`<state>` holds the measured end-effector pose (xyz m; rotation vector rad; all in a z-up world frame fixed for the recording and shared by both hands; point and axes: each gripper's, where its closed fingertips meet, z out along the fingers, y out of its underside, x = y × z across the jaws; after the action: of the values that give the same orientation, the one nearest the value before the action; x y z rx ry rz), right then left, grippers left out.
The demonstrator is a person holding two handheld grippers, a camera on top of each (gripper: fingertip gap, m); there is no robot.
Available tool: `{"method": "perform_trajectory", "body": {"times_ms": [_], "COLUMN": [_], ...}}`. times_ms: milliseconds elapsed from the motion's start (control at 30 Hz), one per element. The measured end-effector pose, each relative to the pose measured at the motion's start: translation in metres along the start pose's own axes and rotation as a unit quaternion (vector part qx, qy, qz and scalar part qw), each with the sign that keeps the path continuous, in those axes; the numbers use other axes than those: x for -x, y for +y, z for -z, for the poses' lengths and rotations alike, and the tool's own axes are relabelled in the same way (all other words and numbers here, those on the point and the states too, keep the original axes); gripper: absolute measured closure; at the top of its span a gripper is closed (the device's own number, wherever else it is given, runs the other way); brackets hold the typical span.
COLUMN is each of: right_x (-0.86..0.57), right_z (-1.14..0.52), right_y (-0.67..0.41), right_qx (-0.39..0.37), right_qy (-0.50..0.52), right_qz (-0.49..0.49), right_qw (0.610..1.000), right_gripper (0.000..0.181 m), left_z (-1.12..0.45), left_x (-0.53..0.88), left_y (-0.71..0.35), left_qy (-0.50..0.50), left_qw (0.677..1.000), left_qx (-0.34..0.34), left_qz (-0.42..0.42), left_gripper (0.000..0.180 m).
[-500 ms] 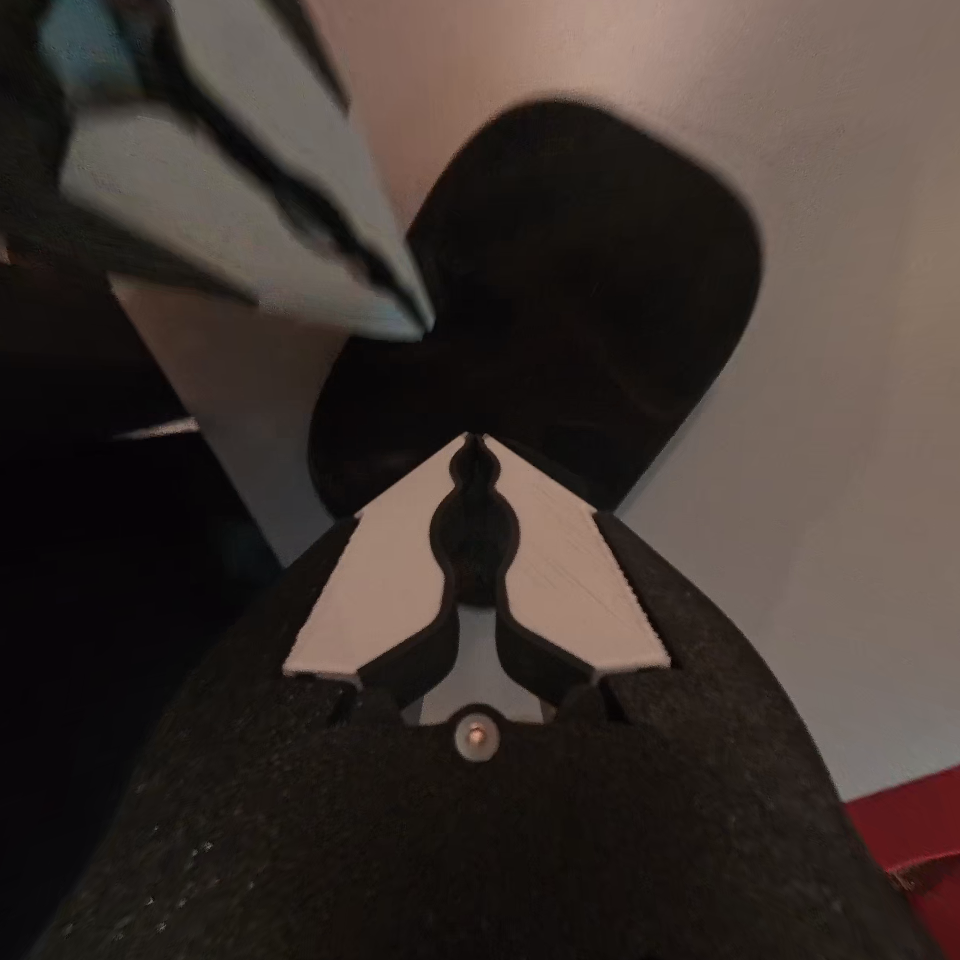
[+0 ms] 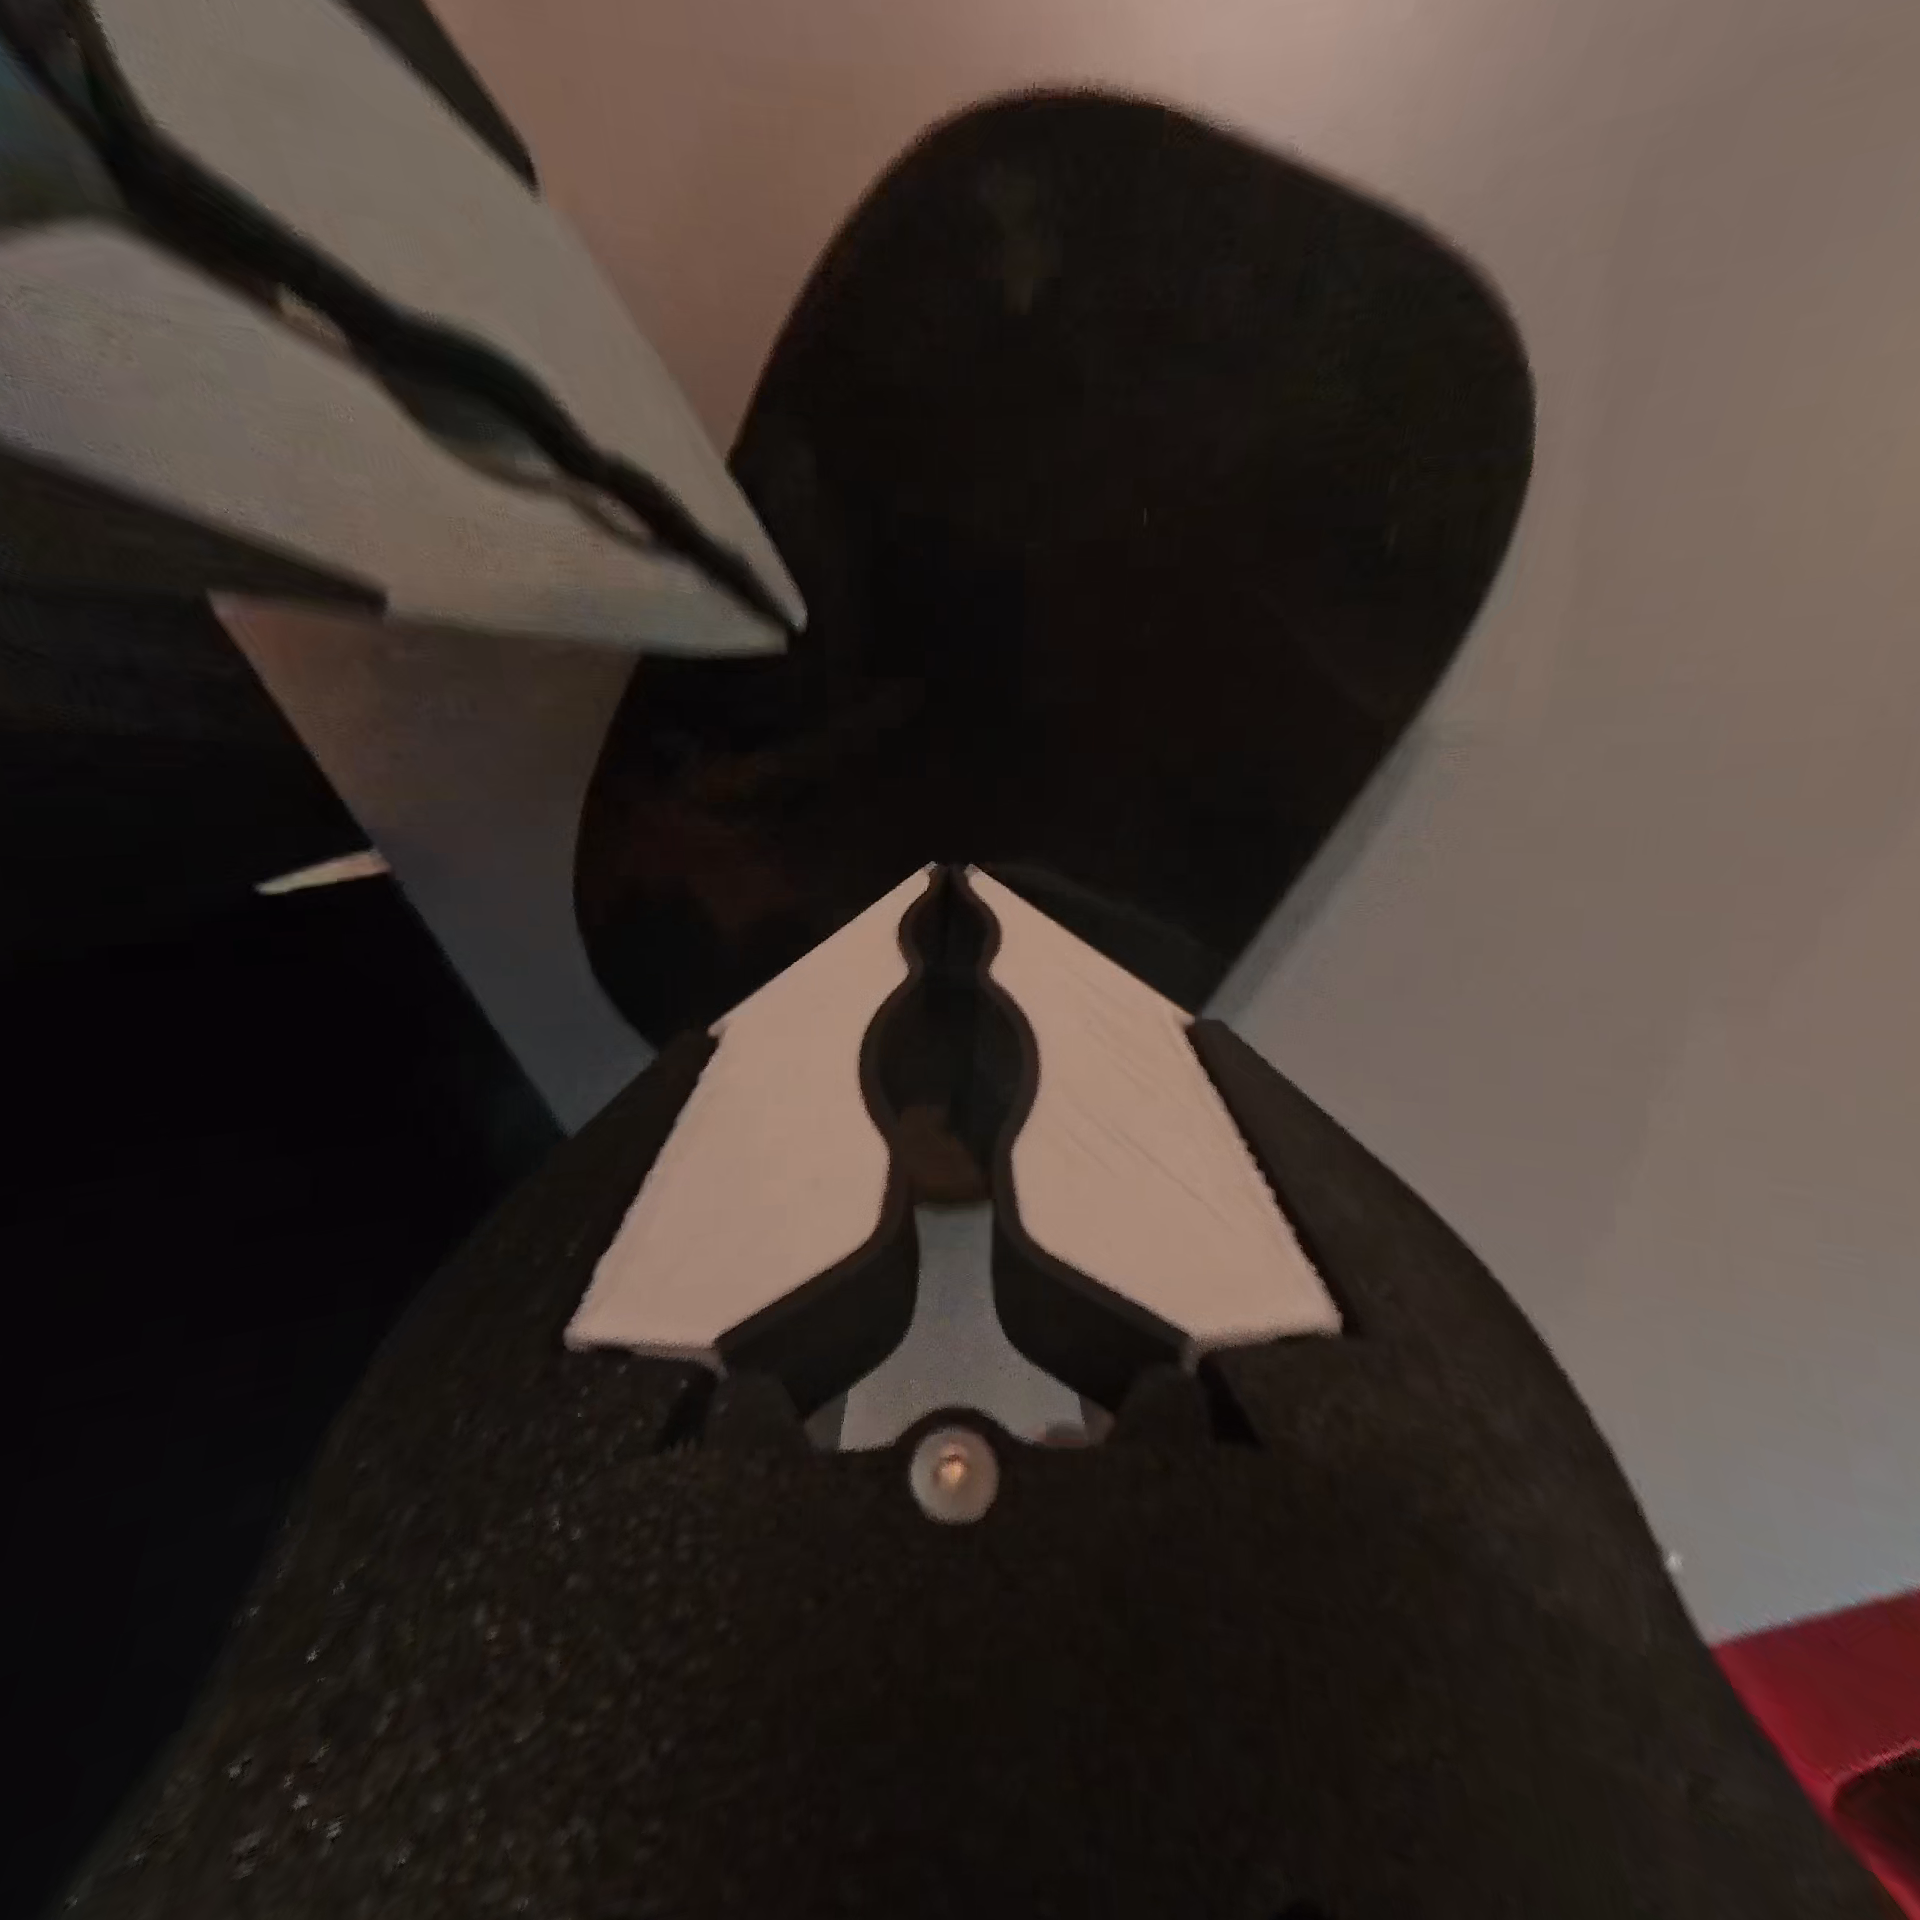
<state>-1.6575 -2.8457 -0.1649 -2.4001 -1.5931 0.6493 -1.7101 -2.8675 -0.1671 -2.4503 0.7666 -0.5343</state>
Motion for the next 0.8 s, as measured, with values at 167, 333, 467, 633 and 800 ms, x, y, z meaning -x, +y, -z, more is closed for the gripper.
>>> {"method": "perform_trajectory", "body": {"times_ms": [167, 333, 467, 633, 800], "right_x": [-0.012, -0.020, -0.019, 0.000, 0.008], "right_z": [0.032, 0.040, 0.021, 0.007, 0.006], "right_y": [0.042, 0.051, 0.052, 0.040, 0.045], "right_qx": [-0.020, -0.060, -0.047, -0.067, -0.054], "right_qy": [0.054, 0.055, 0.032, -0.080, -0.080], "right_qz": [-0.048, -0.129, -0.161, -0.211, -0.193], "right_qw": [0.997, 0.988, 0.985, 0.972, 0.977], "right_gripper": [0.181, 0.148, 0.134, 0.141, 0.146], "left_z": [0.008, 0.034, 0.025, 0.010, 0.007], "left_x": [0.006, 0.042, 0.039, 0.004, 0.011], "left_y": [0.001, 0.008, 0.028, 0.011, 0.004], "left_qy": [0.034, 0.008, 0.073, 0.206, 0.202], "left_qw": [0.997, 0.992, 0.975, 0.933, 0.928], "left_qx": [0.002, -0.031, 0.012, -0.017, -0.035], "left_qz": [0.064, 0.125, 0.208, 0.295, 0.312], "left_gripper": [0.180, 0.180, 0.137, 0.136, 0.136]}}
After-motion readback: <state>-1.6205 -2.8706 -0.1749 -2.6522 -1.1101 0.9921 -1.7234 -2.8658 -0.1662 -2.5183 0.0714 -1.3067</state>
